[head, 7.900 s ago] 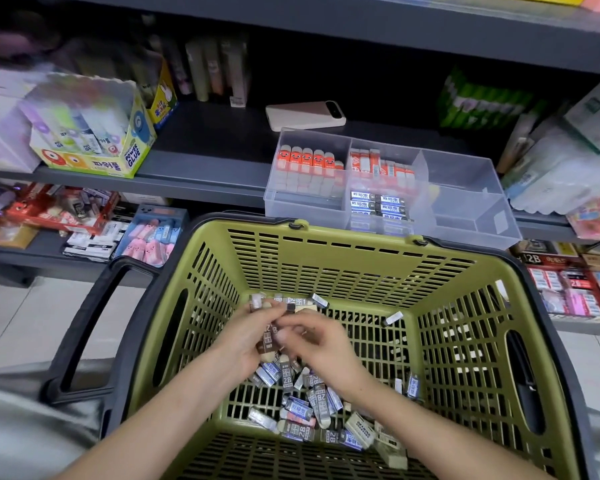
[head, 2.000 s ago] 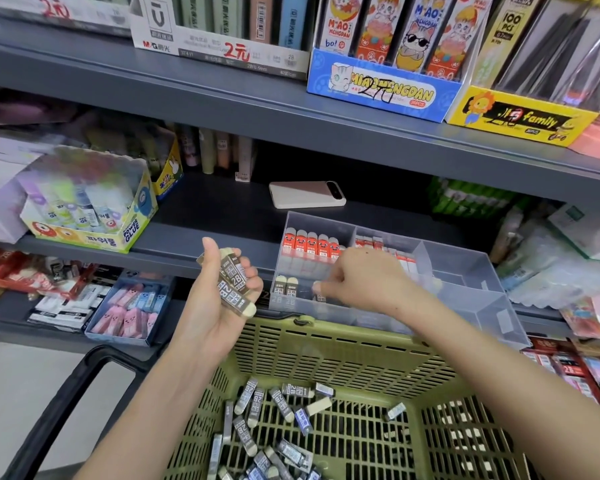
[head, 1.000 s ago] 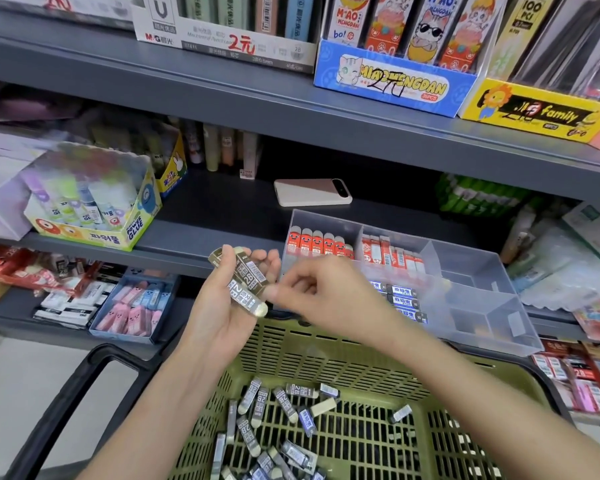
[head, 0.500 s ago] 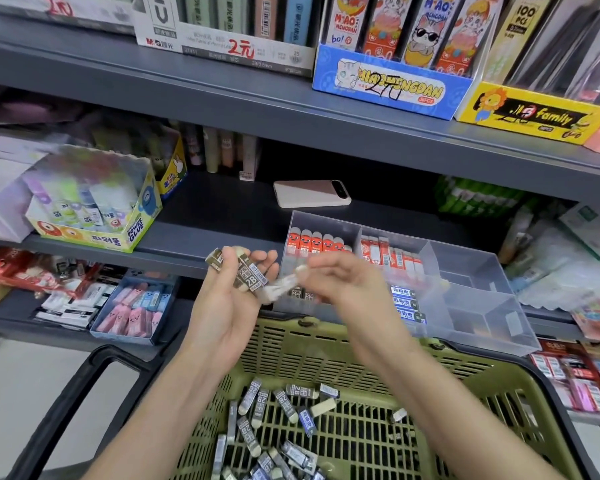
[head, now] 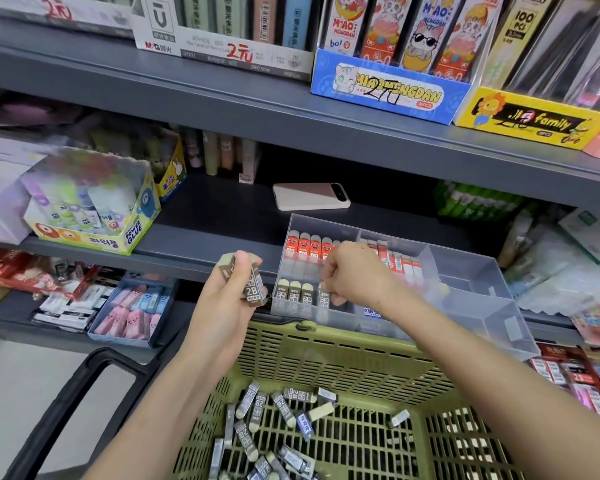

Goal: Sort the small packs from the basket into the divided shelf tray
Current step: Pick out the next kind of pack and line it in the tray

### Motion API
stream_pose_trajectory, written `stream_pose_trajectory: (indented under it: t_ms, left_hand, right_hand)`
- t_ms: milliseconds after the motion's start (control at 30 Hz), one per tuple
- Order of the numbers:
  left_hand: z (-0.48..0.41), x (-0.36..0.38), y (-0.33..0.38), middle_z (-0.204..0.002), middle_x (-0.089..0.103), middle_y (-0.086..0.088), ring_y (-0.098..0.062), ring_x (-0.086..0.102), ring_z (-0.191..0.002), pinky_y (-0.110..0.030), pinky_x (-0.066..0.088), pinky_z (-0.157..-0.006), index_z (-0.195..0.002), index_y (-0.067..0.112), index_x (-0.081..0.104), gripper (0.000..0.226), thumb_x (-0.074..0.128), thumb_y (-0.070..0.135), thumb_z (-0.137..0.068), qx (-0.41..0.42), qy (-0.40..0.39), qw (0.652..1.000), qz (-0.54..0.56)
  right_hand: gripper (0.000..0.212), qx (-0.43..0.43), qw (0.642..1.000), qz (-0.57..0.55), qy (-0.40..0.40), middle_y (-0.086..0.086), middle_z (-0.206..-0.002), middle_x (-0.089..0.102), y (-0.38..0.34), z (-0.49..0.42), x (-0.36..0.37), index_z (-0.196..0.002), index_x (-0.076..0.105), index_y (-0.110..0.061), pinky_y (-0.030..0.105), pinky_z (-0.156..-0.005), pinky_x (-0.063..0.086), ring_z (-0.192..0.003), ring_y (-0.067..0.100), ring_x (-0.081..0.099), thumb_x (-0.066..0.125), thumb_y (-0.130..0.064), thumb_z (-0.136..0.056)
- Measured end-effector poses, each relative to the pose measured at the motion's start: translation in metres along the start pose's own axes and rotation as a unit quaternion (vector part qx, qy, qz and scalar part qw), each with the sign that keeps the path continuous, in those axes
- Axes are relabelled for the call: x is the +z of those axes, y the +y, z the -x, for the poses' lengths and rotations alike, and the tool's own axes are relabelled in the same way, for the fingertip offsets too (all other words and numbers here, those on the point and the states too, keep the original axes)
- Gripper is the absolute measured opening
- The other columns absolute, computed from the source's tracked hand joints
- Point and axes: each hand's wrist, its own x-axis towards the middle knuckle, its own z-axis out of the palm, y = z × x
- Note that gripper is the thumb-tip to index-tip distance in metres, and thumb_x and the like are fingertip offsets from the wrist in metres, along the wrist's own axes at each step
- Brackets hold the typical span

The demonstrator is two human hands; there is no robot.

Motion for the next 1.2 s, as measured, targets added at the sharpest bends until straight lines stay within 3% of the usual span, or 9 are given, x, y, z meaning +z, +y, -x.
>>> stream_pose_trajectory:
  t_ms: [167,367,467,567,700,867,1033,1133,1200]
  left_hand:
    - [0.005,0.001,0.007,-0.070,0.065,0.015,0.000,0.059,-0.071,-0.026,0.048,-0.083,-0.072,0.031,0.074,0.019,0.063,0.047,-0.069,0.004,-0.040,0.999,-0.004]
    - [0.009,0.000,0.012,-0.066,0.050,0.006,-0.003,0.041,-0.061,-0.015,0.039,-0.055,-0.074,0.025,0.074,0.019,0.067,0.041,-0.069,0.014,-0.062,0.998,0.006]
    - [0.010,-0.001,0.011,-0.064,0.052,0.007,-0.003,0.041,-0.057,-0.013,0.035,-0.049,-0.071,0.027,0.072,0.018,0.068,0.044,-0.069,0.022,-0.081,0.996,-0.014]
    - [0.011,0.003,0.009,-0.062,0.053,0.011,-0.001,0.047,-0.057,-0.018,0.039,-0.060,-0.067,0.030,0.065,0.023,0.070,0.050,-0.075,0.059,-0.104,0.989,-0.093]
    - [0.012,0.008,0.007,-0.067,0.062,0.005,-0.008,0.060,-0.069,-0.023,0.049,-0.069,-0.066,0.028,0.059,0.030,0.068,0.057,-0.070,0.093,-0.134,0.974,-0.159]
    - [0.012,0.007,0.009,-0.058,0.044,0.014,-0.003,0.037,-0.054,-0.012,0.035,-0.053,-0.075,0.027,0.061,0.031,0.065,0.058,-0.070,0.096,-0.130,0.974,-0.157]
    - [0.012,0.004,0.010,-0.067,0.044,0.006,-0.010,0.036,-0.064,-0.021,0.032,-0.057,-0.084,0.022,0.055,0.020,0.060,0.041,-0.080,0.056,-0.130,0.989,-0.050]
    - [0.012,0.001,0.011,-0.071,0.046,0.002,-0.010,0.039,-0.067,-0.023,0.030,-0.057,-0.087,0.020,0.049,0.014,0.055,0.031,-0.080,0.044,-0.127,0.991,-0.003]
    - [0.012,0.000,0.011,-0.071,0.048,0.001,-0.010,0.041,-0.066,-0.022,0.032,-0.055,-0.086,0.019,0.047,0.012,0.052,0.028,-0.081,0.036,-0.125,0.991,0.022]
  right_hand:
    - [0.026,-0.053,0.997,0.062,0.013,0.013,-0.101,0.067,0.000,0.004,0.012,-0.104,0.067,-0.005,0.035,-0.088,0.049,-0.101,0.029,0.058,0.056,0.001,-0.082]
    - [0.029,-0.096,0.988,0.111,0.050,0.009,-0.111,0.067,0.002,0.012,0.002,-0.113,0.066,-0.016,0.038,-0.090,0.048,-0.103,0.028,0.059,0.047,-0.011,-0.093]
    - [0.021,-0.141,0.985,-0.046,0.091,-0.004,-0.086,0.068,-0.004,0.021,-0.011,-0.103,0.070,-0.015,0.035,-0.081,0.052,-0.079,0.013,0.062,0.052,-0.018,-0.093]
    - [0.018,-0.155,0.949,-0.274,-0.029,-0.001,-0.078,0.066,-0.017,0.035,-0.025,-0.105,0.066,-0.018,0.030,-0.066,0.057,-0.066,0.008,0.062,0.063,-0.020,-0.088]
    - [0.039,-0.190,0.957,-0.211,-0.062,0.009,-0.094,0.065,-0.029,0.042,-0.022,-0.115,0.062,-0.022,0.034,-0.074,0.055,-0.069,0.011,0.061,0.074,-0.016,-0.078]
    - [0.031,-0.151,0.947,-0.283,-0.019,0.022,-0.083,0.063,-0.012,0.033,-0.031,-0.095,0.065,-0.018,0.034,-0.071,0.048,-0.064,0.017,0.056,0.079,-0.005,-0.071]
    - [0.023,-0.058,0.985,-0.154,0.047,0.003,-0.077,0.071,0.021,0.014,-0.030,-0.072,0.065,-0.023,0.037,-0.080,0.052,-0.074,0.019,0.066,0.085,-0.026,-0.063]
    - [0.018,-0.049,0.996,-0.074,0.024,-0.015,-0.069,0.065,0.029,0.012,-0.016,-0.069,0.067,-0.029,0.012,-0.066,0.040,-0.072,0.005,0.059,0.084,-0.035,-0.064]
    - [0.013,-0.081,0.996,0.013,0.044,-0.022,-0.063,0.055,0.029,0.012,-0.011,-0.074,0.073,-0.031,0.010,-0.060,0.030,-0.073,0.003,0.049,0.080,-0.039,-0.068]
